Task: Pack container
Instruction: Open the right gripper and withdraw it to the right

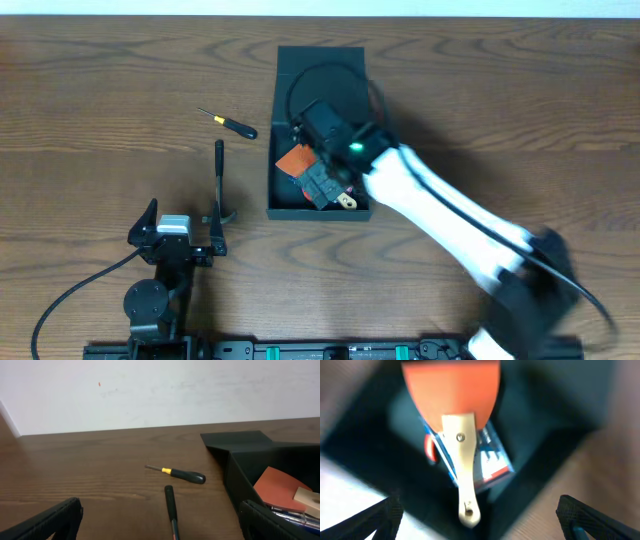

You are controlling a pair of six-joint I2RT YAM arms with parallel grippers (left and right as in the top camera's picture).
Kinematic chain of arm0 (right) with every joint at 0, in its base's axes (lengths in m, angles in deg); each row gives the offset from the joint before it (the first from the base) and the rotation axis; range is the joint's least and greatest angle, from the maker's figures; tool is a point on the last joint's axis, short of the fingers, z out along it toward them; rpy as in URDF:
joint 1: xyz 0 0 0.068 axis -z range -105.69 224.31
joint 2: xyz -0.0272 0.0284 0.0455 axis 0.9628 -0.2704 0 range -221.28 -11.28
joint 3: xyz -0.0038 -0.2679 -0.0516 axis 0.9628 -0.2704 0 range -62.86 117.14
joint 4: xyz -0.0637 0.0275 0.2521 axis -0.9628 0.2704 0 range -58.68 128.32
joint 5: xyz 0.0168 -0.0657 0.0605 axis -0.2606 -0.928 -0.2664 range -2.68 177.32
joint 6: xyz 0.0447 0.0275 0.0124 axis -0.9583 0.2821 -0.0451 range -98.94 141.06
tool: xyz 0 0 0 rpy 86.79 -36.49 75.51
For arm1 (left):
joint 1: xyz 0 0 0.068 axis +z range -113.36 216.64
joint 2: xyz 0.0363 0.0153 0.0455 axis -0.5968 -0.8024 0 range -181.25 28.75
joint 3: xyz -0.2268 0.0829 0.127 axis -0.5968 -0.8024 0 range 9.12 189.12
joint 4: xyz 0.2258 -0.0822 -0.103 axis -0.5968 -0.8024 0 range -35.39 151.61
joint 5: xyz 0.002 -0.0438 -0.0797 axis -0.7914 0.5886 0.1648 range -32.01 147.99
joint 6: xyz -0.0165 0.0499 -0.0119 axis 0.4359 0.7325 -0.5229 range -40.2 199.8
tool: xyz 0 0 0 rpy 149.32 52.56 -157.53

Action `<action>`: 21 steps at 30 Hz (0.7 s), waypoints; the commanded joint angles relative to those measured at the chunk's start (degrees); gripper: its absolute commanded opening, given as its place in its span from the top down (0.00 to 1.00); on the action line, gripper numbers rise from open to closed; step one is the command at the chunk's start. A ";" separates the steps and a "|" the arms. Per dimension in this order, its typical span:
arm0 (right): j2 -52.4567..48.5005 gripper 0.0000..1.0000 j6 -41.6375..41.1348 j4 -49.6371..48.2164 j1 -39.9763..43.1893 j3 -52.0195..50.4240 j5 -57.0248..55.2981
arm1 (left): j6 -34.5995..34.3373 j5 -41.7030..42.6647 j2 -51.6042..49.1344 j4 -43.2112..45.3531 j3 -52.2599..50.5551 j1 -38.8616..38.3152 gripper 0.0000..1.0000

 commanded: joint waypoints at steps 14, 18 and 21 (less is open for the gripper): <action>39.63 0.01 0.74 3.93 0.44 -11.67 -3.87 | 0.74 0.37 0.31 -2.01 -1.01 0.31 0.02; 51.23 0.01 -4.04 0.04 0.44 -22.14 -7.04 | 0.74 0.37 0.31 -2.01 -1.01 0.31 0.01; 61.35 0.01 -5.40 -3.21 0.44 -30.49 -9.01 | 0.74 0.37 0.31 -2.01 -1.01 0.31 0.01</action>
